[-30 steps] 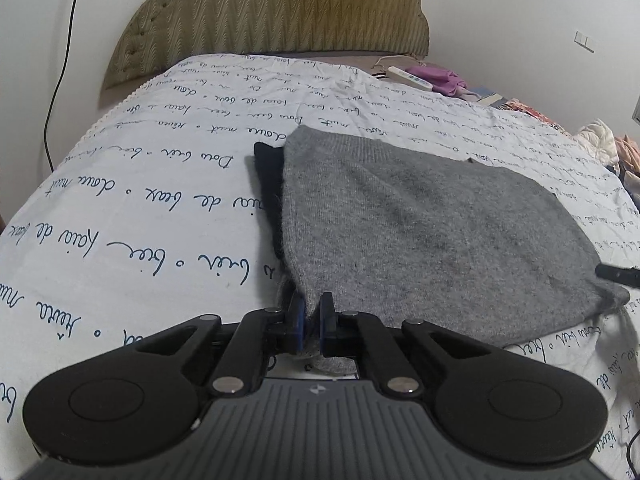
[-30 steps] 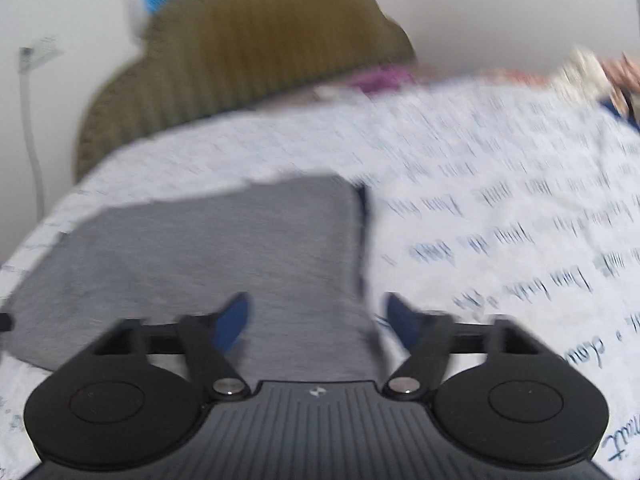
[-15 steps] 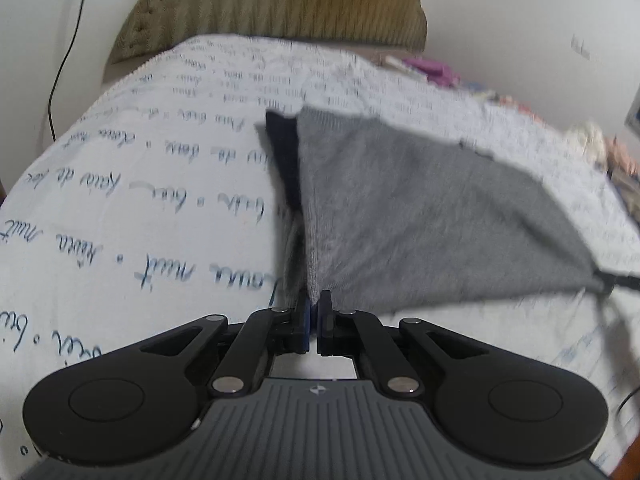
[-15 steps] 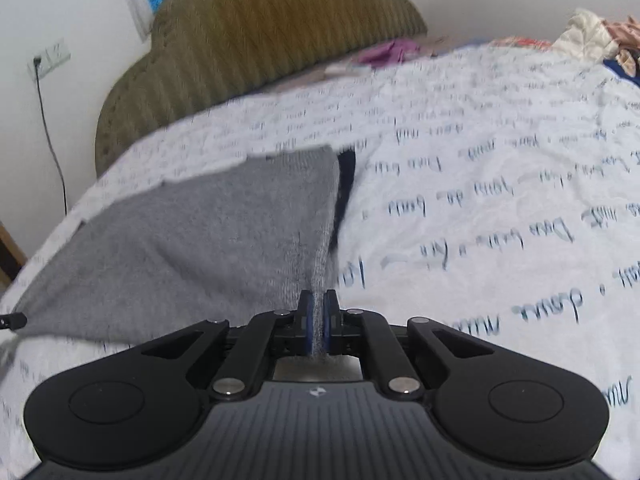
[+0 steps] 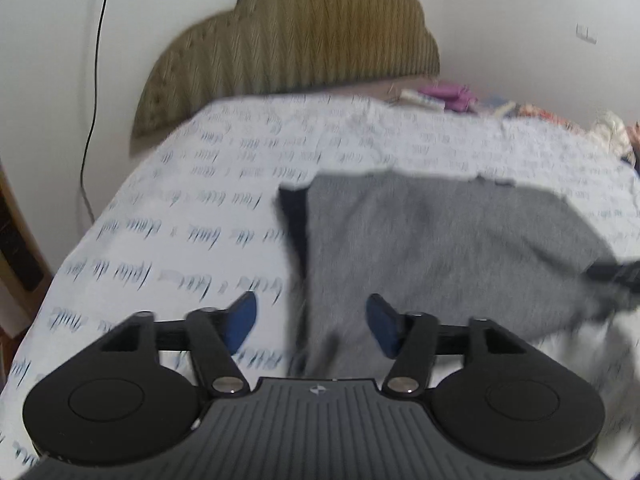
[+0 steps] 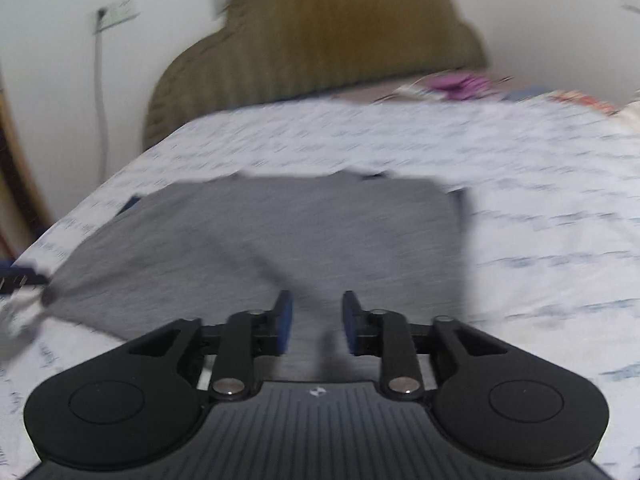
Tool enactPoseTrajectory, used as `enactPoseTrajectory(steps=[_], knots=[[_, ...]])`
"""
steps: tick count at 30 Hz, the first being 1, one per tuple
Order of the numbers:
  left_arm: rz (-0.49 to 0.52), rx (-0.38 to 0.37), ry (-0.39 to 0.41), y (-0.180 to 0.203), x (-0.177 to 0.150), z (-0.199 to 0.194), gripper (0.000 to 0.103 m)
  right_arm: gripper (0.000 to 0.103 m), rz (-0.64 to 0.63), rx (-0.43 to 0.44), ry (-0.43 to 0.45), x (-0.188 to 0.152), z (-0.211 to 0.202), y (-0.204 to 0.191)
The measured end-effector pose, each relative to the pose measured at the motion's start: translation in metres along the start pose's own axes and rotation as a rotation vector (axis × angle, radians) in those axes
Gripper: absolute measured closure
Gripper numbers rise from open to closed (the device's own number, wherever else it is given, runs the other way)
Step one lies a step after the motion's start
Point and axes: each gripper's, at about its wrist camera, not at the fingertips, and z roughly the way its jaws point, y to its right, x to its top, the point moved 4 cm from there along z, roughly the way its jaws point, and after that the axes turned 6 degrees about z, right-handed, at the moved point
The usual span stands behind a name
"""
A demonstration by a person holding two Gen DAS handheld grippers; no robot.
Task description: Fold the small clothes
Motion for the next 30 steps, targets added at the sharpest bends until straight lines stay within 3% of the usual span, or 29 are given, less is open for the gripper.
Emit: enactPoseTrajectory(steps=[3,6,8,13,14,16,19,24,30], knots=[[0.021,-0.028,0.000,0.018,0.013,0.020,0.032,0.072,-0.074,0.042,-0.020,-0.003,0.021,-0.036],[0.057,0.065,-0.100,0.024,0.006,0.054,0.034,0.063,-0.148,0.018,-0.070,-0.013,0.044,-0.058],[0.040,0.113,-0.152,0.017,-0.004,0.067,0.036,0.064,-0.198,-0.009,-0.103,-0.026,0.049,-0.061],[0.000,0.098,-0.143,0.006,-0.006,0.061,0.034,0.061,-0.182,0.022,-0.030,-0.013,0.031,-0.070],[0.009,0.104,-0.143,0.007,-0.006,0.060,0.033,0.058,-0.194,0.030,-0.026,-0.010,0.031,-0.075],[0.016,0.106,-0.152,0.007,-0.007,0.060,0.033,0.043,-0.241,0.035,-0.032,-0.012,0.040,-0.088],[0.017,0.101,-0.159,0.008,-0.008,0.060,0.030,0.043,-0.305,0.011,-0.086,-0.026,0.058,-0.097],[0.022,0.102,-0.163,0.007,-0.006,0.060,0.026,0.042,-0.268,0.030,-0.040,-0.021,0.046,-0.102],[0.023,0.105,-0.158,0.005,0.004,0.061,0.017,0.042,-0.362,0.025,0.002,-0.021,0.042,-0.124]])
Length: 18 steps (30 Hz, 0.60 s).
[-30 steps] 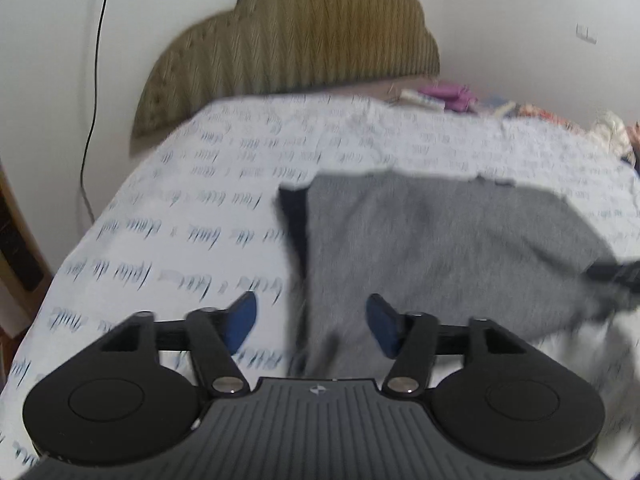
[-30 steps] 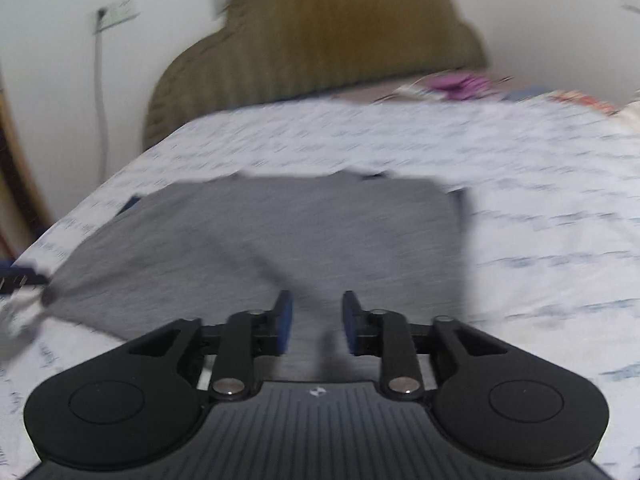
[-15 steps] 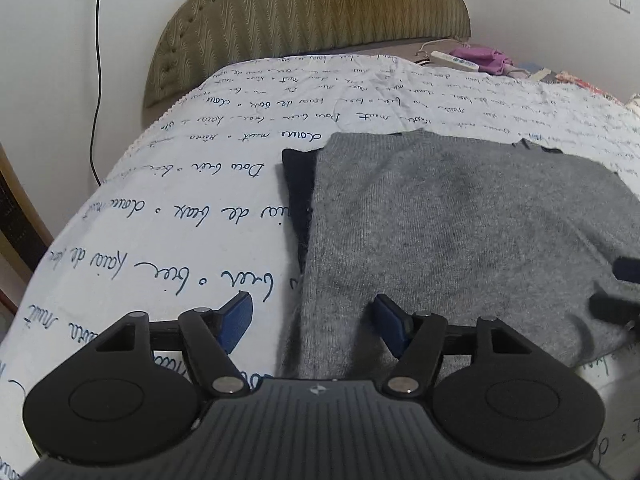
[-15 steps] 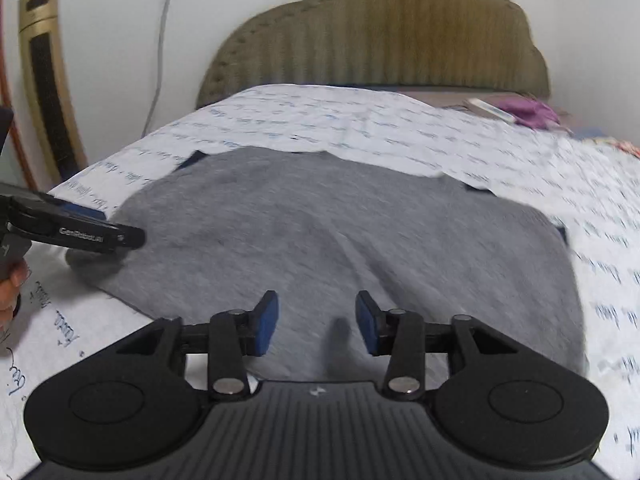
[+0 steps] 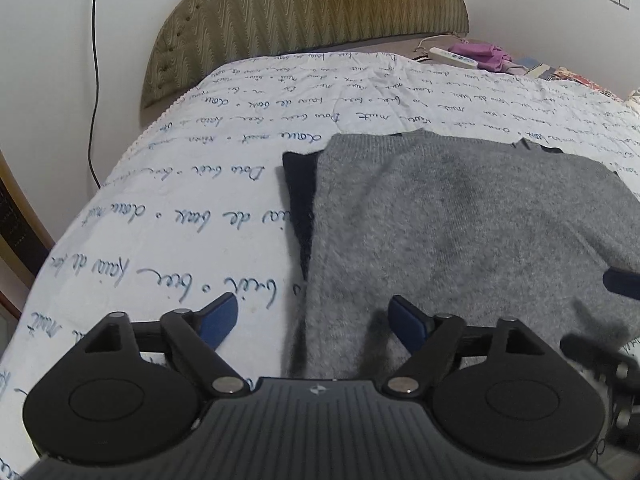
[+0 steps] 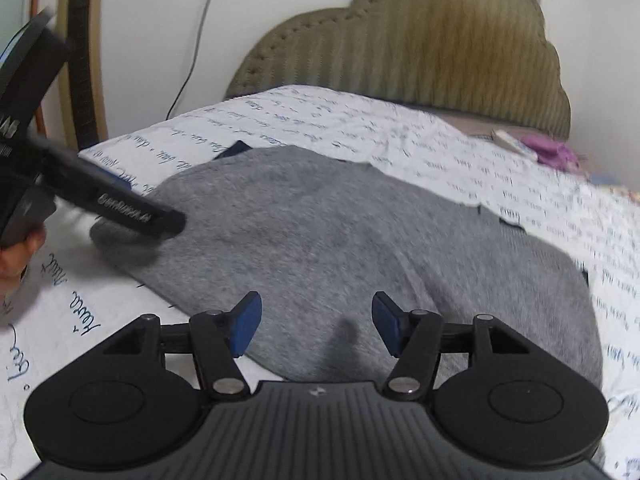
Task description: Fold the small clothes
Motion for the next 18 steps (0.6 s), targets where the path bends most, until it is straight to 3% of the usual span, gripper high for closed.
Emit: enactPoseTrajectory(steps=[4,6,8,11,14,18], knots=[[0.024,0.030,0.008,-0.009,0.017,0.003,0.015,0.040,-0.071,0.005,0.017,0.000,-0.003,-0.018],[-0.002,0.031,0.027,-0.021,0.031,0.006,0.010,0.033,-0.119,0.009,0.031,0.000,-0.003,-0.029],[-0.046,0.008,0.051,-0.035,0.044,0.010,0.006,0.032,-0.180,0.013,0.050,0.000,-0.004,-0.041],[-0.102,-0.081,0.038,-0.049,0.061,0.025,0.005,0.032,-0.272,0.018,0.064,-0.004,-0.002,-0.061],[-0.159,-0.225,-0.019,-0.053,0.068,0.046,0.005,0.032,-0.334,0.017,0.055,-0.010,0.004,-0.075],[-0.236,-0.305,-0.073,-0.053,0.070,0.076,0.005,0.032,-0.390,-0.002,0.041,-0.016,0.016,-0.089]])
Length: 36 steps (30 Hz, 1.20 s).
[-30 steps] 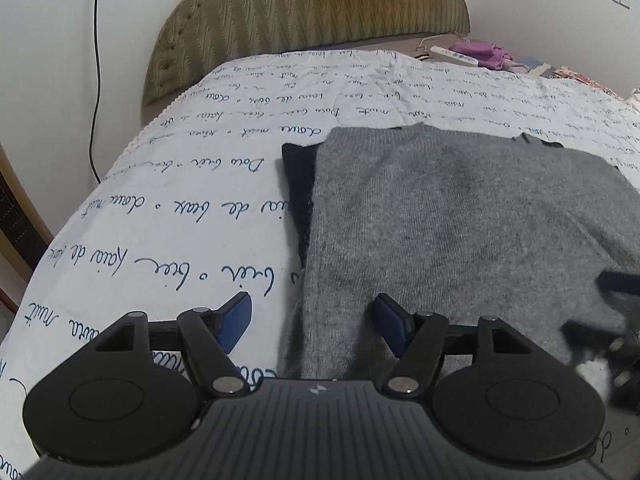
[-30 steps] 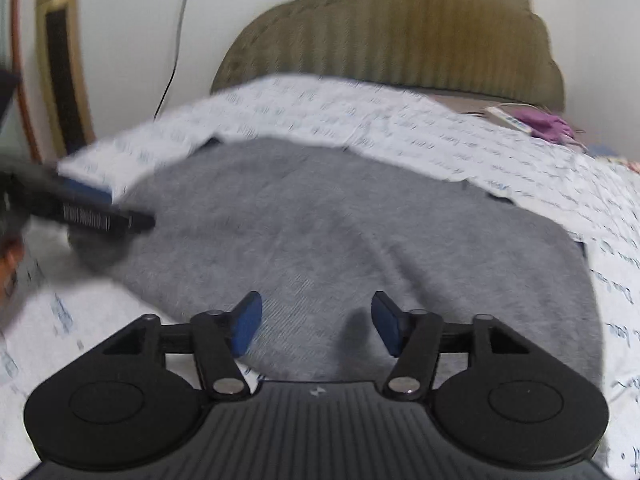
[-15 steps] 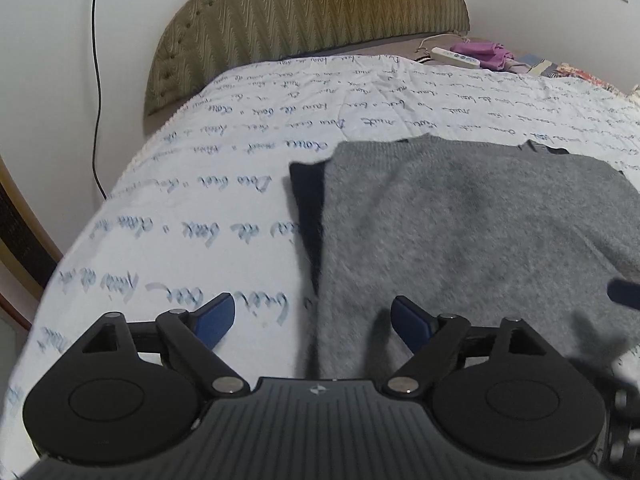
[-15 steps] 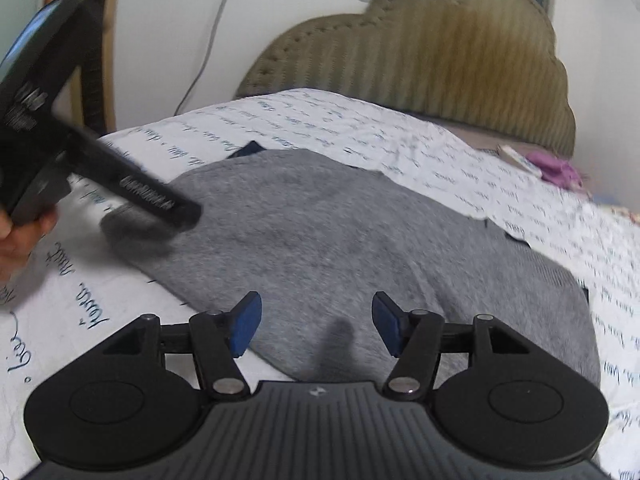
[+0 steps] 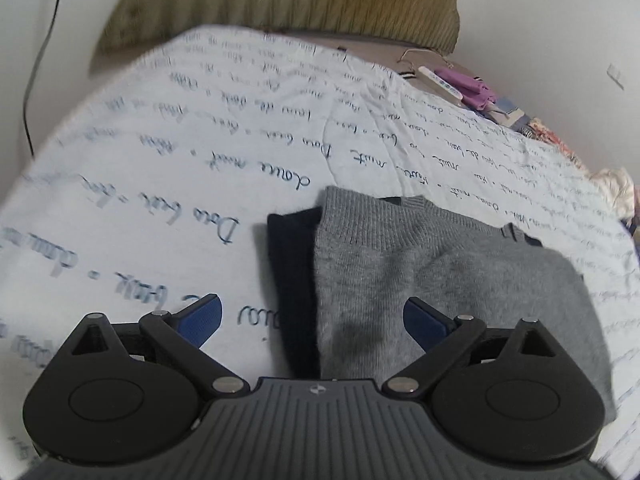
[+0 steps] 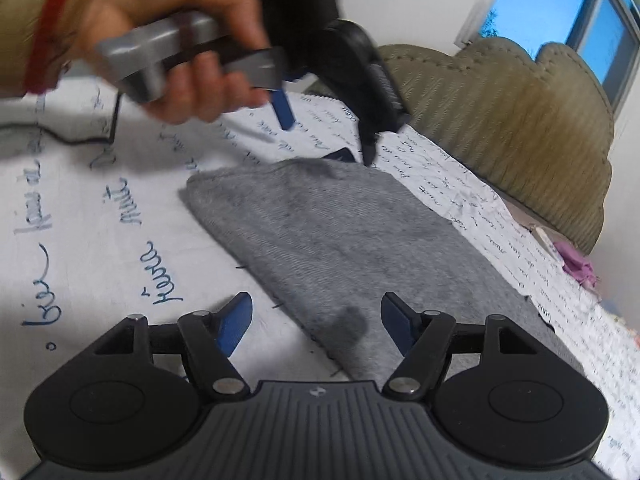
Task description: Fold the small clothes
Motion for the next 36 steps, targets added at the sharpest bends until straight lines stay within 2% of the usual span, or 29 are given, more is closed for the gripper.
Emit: enactPoseTrajectory(steps=[2,6,13,16,17,18,19,21,23,25,31,36], knots=[[-0.059,-0.018,-0.013,-0.007,0.002,0.013,0.005,0.032,-0.025,-0.020,0.008,0.000,0.004,-0.008],[-0.157,-0.114,-0.016,-0.017,0.008,0.033,0.005,0.032,-0.063,-0.079,0.026,0.007,0.019,-0.017],[-0.177,-0.233,-0.005,-0.010,0.026,0.055,0.007,0.032,-0.106,-0.155,0.051,0.024,0.048,-0.021],[-0.173,-0.240,-0.002,-0.009,0.031,0.066,0.021,0.033,-0.161,-0.161,0.064,0.031,0.057,-0.024],[-0.173,-0.236,-0.003,-0.008,0.033,0.069,0.032,0.033,-0.178,-0.164,0.072,0.033,0.059,-0.026],[-0.174,-0.222,-0.002,-0.009,0.034,0.072,0.047,0.036,-0.192,-0.161,0.080,0.034,0.061,-0.028],[-0.180,-0.201,-0.001,-0.010,0.036,0.074,0.058,0.050,-0.203,-0.148,0.085,0.035,0.062,-0.029],[-0.218,-0.163,-0.005,-0.017,0.036,0.078,0.090,0.070,-0.198,-0.106,0.080,0.035,0.065,-0.030],[-0.267,-0.160,0.001,-0.024,0.036,0.079,0.093,0.081,-0.178,-0.073,0.079,0.034,0.065,-0.031],[-0.261,-0.132,0.011,-0.022,0.036,0.077,0.094,0.090,-0.173,-0.054,0.087,0.031,0.063,-0.031],[-0.113,0.019,0.058,0.008,0.046,0.055,0.095,0.095,-0.076,-0.020,0.144,0.029,0.047,-0.011],[-0.012,0.107,0.106,0.040,0.061,0.031,0.096,0.095,0.035,-0.027,0.214,0.027,0.019,0.019]])
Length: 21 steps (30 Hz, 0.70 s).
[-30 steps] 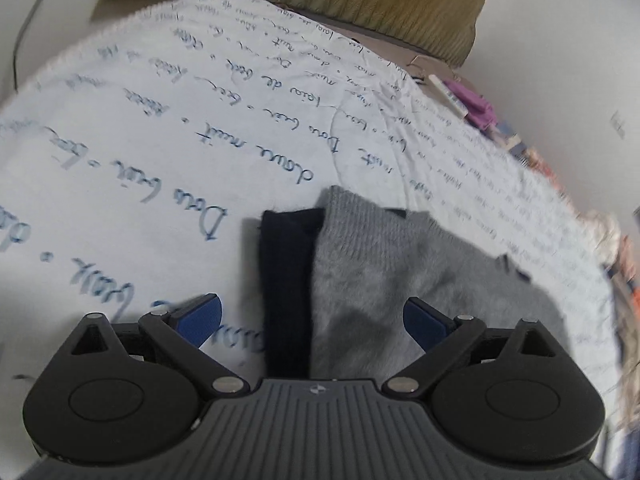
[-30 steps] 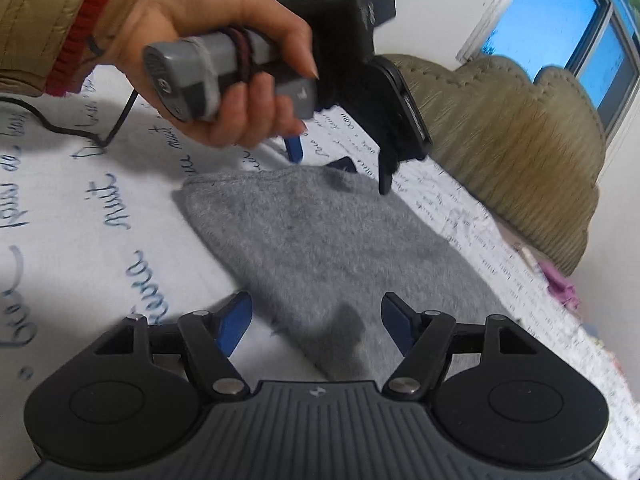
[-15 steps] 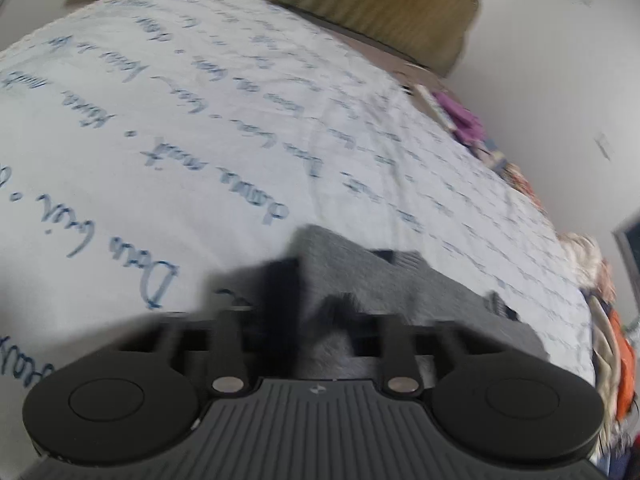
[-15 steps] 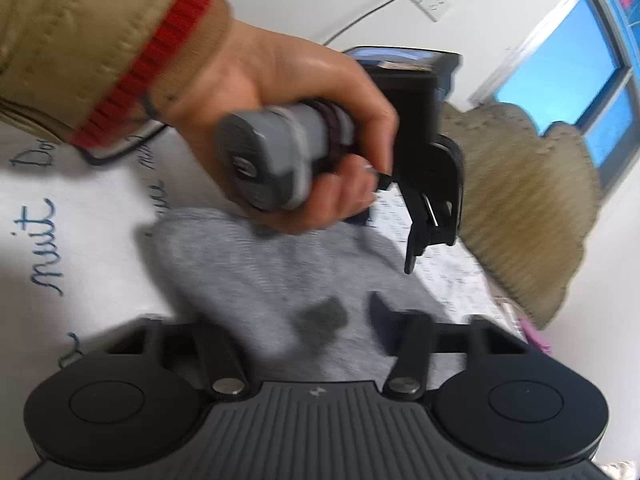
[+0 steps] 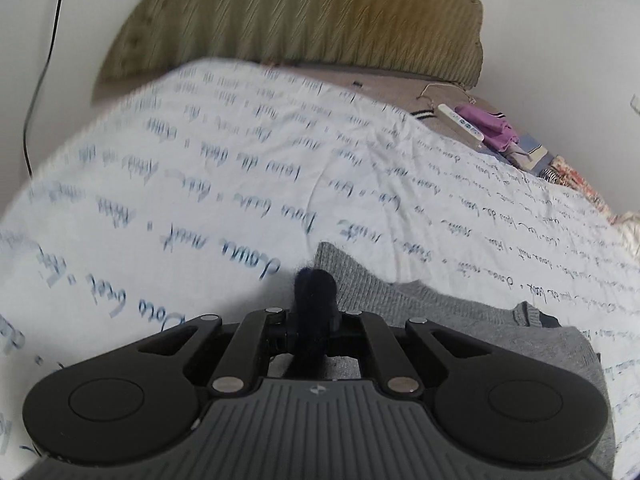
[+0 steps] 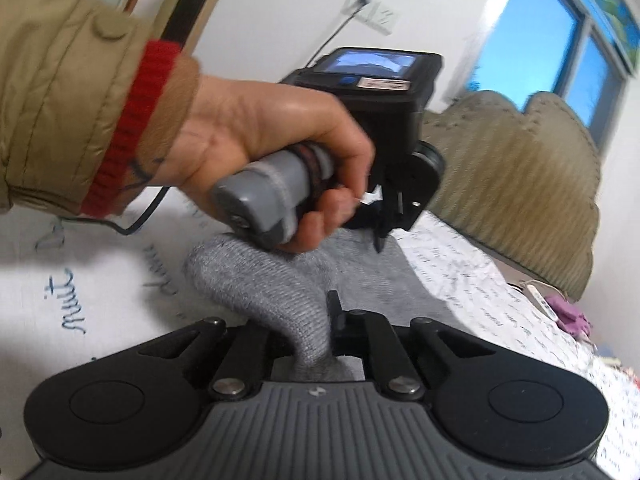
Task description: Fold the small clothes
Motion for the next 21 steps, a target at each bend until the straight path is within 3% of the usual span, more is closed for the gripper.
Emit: enactPoseTrajectory(steps=[9,21], knots=[[0.151,0.094,0.053,0.067,0.019,-0.031,0.096,0.096,0.098,-0.060,0.064,-0.013,-0.042,0.046],[0.221,0.130,0.100,0.139,0.033,-0.052,0.096,0.096,0.188,-0.116,0.097,-0.013,-0.074,0.079]])
